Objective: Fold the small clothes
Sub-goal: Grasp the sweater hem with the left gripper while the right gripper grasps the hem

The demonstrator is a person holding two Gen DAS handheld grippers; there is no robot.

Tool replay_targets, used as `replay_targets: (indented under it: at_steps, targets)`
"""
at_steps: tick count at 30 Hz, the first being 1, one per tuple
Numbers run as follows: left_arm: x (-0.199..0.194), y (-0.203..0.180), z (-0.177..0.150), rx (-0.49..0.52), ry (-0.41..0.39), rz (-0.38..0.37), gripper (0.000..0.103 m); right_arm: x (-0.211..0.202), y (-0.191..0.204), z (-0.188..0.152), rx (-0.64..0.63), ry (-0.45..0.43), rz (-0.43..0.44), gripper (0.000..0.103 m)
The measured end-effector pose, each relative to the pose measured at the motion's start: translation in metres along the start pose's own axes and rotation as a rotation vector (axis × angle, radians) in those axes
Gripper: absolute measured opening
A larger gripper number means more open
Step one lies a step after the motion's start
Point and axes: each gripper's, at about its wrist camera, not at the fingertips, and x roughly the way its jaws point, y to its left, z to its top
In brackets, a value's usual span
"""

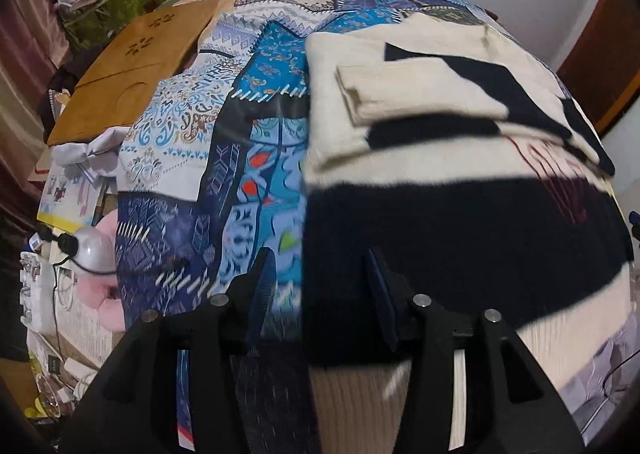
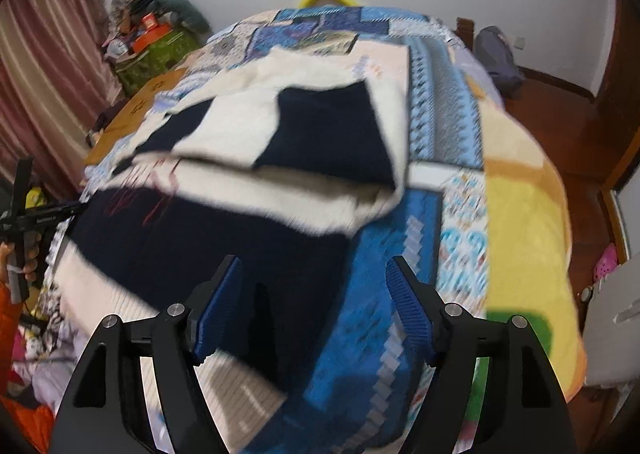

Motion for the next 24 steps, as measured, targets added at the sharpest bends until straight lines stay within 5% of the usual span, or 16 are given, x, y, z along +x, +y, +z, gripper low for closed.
replay_targets:
  at_steps: [7, 11, 14, 24]
  targets:
    - [-0.015, -0.009, -0.027, -0.004, 0.027, -0.082, 0.049, 0.013, 0.011, -0.033, 0.009, 0.072, 0.072, 0.07]
    - [-0.021, -0.016, -0.036, 0.003, 0.035, -0.115, 0.045, 0.007, 0.013, -0.038, 0.027, 0.053, 0.121, 0.043]
    - [-0.026, -0.023, -0.034, 0.021, 0.033, -0.131, 0.02, 0.005, 0.018, -0.036, 0.011, 0.056, 0.139, 0.019]
    - [-0.063, -0.032, 0.025, -0.014, -0.111, -0.221, 0.013, -0.022, 0.021, 0.007, -0.025, -0.064, 0.19, 0.008]
